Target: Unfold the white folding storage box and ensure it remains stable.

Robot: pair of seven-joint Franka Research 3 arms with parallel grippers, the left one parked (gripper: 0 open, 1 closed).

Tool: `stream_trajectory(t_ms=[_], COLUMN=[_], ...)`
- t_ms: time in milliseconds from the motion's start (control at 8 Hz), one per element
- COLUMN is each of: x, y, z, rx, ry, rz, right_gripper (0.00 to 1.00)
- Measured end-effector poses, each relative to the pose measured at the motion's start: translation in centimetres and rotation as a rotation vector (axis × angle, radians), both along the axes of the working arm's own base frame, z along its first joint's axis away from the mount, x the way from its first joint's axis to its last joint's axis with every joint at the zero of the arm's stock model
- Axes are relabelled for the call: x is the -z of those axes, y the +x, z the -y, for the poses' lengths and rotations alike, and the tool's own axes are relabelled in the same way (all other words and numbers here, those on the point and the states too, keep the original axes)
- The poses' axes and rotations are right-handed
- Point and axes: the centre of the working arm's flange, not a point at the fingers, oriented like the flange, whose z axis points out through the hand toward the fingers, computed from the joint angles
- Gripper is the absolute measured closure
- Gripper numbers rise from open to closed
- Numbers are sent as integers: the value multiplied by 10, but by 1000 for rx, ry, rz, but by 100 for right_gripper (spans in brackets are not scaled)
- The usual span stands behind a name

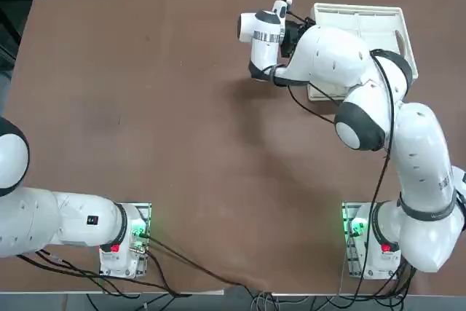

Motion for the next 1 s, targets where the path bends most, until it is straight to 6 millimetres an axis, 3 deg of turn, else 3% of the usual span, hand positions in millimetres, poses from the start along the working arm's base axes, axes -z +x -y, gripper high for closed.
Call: stream_trajectory(t_ms=[1000], x=[-4], y=[-18], z=[-11], rx=[-23], ry=[-169], rz=[45], right_gripper=[71])
